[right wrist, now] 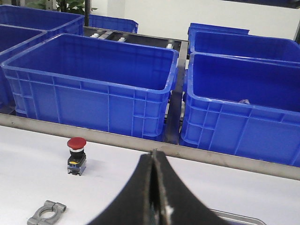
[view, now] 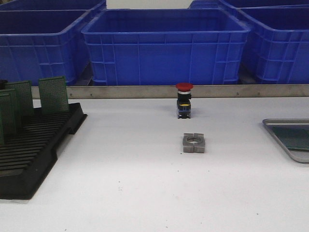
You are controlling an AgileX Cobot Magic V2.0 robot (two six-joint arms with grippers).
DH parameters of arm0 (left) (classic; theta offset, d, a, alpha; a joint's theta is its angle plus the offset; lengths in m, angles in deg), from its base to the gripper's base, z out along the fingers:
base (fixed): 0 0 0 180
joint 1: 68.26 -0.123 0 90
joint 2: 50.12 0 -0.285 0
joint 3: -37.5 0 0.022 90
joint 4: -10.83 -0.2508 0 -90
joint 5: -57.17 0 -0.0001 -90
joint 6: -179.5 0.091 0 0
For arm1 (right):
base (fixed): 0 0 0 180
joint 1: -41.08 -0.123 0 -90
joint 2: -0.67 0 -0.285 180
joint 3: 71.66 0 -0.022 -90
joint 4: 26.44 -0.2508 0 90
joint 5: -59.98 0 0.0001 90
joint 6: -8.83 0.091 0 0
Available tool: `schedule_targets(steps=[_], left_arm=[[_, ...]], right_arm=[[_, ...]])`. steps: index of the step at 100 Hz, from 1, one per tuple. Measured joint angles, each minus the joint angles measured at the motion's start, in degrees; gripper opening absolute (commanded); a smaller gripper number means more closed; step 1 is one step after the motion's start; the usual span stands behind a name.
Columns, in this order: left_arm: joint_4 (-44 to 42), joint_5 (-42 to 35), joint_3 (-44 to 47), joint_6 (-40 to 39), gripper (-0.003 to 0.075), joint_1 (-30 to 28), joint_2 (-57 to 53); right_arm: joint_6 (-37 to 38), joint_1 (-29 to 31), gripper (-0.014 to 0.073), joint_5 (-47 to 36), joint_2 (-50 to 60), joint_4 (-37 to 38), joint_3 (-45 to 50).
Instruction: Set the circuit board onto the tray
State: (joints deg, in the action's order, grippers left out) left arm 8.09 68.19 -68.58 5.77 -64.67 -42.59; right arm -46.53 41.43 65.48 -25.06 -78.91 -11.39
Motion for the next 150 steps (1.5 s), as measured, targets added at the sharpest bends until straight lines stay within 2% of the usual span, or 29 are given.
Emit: schedule_targets(steps=[11,34,150], left_arm=[[-0.93,-1.06,3.52,-1.06,-0.0018,0.00,0.00],[-3.56,-6.20,3.63,-3.85,-0.0018,0.00,0.00],[-3.70,-6.51,3.63,-4.41,-0.0019,0.00,0.00]], right_arm=[[0.00,0.00,-0.0069,0.00,0.00,0.00,0.00],[0.00,0.00,-0.0069,0.00,0.00,0.00,0.00],[0.00,0.00,-0.0069,-0.97,0.00,-0.04,0.10]])
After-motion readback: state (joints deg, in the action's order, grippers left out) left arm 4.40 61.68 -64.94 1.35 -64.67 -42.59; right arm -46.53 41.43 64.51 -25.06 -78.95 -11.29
